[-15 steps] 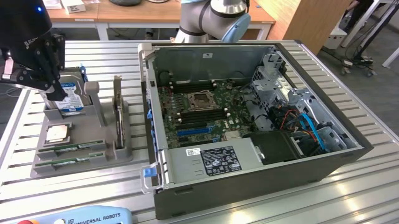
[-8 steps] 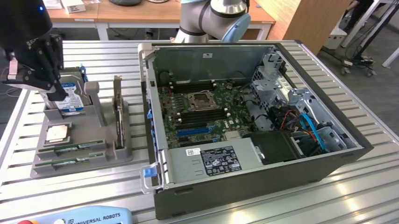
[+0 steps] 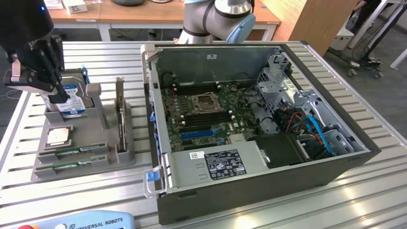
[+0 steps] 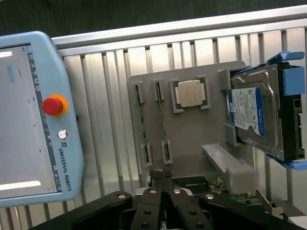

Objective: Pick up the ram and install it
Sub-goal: 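Pick up the ram and move it above insertion slot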

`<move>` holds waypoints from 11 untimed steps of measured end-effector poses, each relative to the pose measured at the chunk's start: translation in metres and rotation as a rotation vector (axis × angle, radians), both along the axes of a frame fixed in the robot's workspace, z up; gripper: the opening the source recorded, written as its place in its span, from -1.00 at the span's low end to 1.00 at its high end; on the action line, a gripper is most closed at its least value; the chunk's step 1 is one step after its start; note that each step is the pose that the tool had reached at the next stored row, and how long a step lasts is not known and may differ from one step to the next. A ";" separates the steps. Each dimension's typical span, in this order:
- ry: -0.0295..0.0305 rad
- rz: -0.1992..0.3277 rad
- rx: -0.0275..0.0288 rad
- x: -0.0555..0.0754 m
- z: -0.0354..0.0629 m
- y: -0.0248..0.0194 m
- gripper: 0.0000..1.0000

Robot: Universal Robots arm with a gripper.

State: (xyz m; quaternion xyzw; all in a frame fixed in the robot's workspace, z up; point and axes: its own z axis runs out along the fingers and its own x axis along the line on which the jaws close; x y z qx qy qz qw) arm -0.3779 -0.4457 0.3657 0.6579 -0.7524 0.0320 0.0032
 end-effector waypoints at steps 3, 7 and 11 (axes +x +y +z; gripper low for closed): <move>0.0001 0.000 0.0000 0.000 0.0000 0.0000 -0.80; 0.0000 0.000 0.0000 0.000 0.0000 0.0000 -0.80; 0.0019 0.000 -0.0001 0.000 0.0001 0.0000 -0.80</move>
